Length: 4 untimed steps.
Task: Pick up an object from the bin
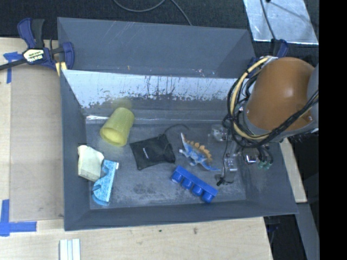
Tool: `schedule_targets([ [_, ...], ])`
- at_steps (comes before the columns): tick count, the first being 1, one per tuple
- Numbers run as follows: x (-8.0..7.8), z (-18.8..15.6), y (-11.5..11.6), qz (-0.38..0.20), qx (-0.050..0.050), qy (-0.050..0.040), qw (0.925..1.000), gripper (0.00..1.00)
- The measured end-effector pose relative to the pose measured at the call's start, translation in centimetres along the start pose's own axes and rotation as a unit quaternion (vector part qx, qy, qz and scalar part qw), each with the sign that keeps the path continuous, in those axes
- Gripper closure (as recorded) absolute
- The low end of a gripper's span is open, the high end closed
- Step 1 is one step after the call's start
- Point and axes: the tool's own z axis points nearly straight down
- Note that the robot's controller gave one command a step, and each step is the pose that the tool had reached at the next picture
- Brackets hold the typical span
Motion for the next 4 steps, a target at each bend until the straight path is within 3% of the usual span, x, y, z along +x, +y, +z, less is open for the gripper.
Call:
schedule_targets([
  [1, -0.1, -0.5, 0.0, -0.001, 0.0, -0.0042, 1.0, 0.0],
  [3, 0.9, 6.8, 1.6, 0.078, 0.0, -0.0014, 0.997, 0.0],
  [4, 2.2, 5.5, 2.3, 0.086, 0.0, -0.0048, 0.9963, 0.0],
])
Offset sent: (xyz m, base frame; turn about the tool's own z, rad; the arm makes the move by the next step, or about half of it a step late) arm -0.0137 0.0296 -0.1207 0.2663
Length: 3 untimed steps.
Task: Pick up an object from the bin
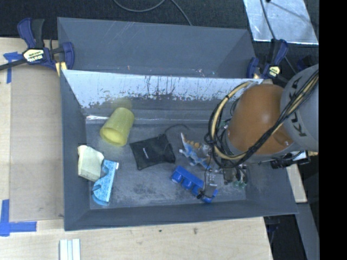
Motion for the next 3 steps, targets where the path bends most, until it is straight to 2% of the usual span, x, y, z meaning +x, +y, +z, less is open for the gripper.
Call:
schedule_targets([
  [1, -0.4, 5.5, 0.4, 0.047, 0.0, 0.0011, 0.9989, 0.0],
  [2, -0.5, 7.0, 0.8, 0.055, -0.002, -0.0093, 0.9984, 1.0],
  [3, -0.3, 6.8, 0.8, 0.055, -0.002, -0.0065, 0.9984, 1.0],
])
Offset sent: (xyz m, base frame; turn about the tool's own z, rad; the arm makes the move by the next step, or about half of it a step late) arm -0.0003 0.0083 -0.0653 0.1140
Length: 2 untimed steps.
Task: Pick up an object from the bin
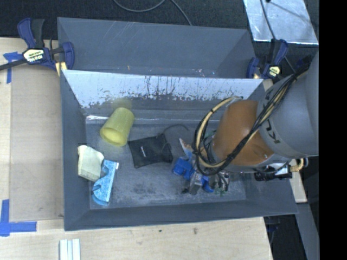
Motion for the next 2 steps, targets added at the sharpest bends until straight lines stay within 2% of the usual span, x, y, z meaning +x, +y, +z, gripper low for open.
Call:
schedule_targets([
  [2, 0.08, -0.18, -0.04, 0.0, 0.0, 0.0008, 1.0, 1.0],
])
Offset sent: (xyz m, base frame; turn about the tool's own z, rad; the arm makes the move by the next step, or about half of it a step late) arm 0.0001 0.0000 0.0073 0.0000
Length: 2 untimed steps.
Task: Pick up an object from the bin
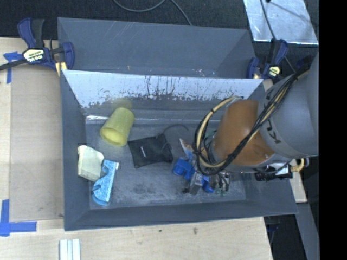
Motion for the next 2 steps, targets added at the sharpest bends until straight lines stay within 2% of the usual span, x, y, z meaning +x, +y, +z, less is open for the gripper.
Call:
schedule_targets([
  [2, 0.2, -1.6, -0.1, 0.0, 0.001, 0.0047, 1.0, 1.0],
])
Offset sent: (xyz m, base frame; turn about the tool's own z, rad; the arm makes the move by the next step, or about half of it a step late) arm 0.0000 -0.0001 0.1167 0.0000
